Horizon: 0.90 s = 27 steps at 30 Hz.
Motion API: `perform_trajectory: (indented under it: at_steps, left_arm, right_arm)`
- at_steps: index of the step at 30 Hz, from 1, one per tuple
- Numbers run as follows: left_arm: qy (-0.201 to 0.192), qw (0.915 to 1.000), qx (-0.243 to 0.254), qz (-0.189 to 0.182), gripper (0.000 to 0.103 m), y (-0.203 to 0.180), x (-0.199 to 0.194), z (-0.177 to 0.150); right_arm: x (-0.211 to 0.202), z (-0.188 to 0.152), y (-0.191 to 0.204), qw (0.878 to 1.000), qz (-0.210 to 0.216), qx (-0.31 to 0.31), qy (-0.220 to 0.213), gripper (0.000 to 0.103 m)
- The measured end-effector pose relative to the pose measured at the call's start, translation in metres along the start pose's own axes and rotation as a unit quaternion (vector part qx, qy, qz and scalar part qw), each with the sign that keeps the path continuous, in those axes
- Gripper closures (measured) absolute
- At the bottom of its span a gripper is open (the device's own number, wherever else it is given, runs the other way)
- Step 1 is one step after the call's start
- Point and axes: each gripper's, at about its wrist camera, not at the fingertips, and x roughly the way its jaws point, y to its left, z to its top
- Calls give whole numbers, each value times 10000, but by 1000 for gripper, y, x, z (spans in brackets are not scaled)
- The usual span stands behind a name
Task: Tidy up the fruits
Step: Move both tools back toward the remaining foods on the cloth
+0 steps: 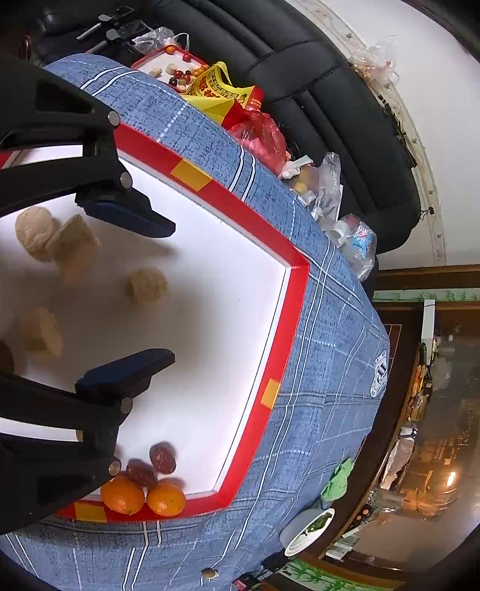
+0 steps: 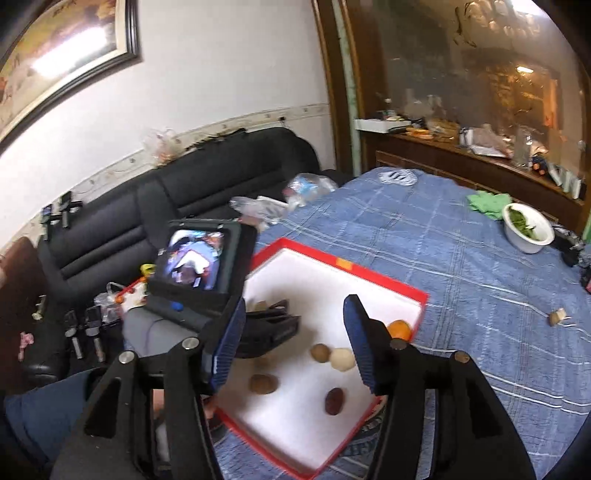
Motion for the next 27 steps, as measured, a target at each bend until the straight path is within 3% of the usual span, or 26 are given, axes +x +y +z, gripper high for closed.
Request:
perform_trajectory:
  at_steps: [4,7,10,19,27]
  left_arm:
    - [-25,10000,60,-76,41,-12,-6,1]
    - [-32,9996,119,-239,27,-26,-12,2]
    - [-105,9988,291,-392,26,-47,-18,1]
    - [2,9892,1044,-1030,26,-145,-27,-5]
    - [64,9741,1740,-1444,25,-240,-17,-10]
  right_arm:
    - [-3,-8,-33,9984,-97,555,-2,46]
    - [-8,-22,-72,9947,-457,911,106,44]
    - [-17,-40,-111,9893,-865,1141,269,43]
    - [-64,-89,-242,9535,-2033,2169,502,42]
    - [-56,-81,-343,9244,-2460,2875,485,45]
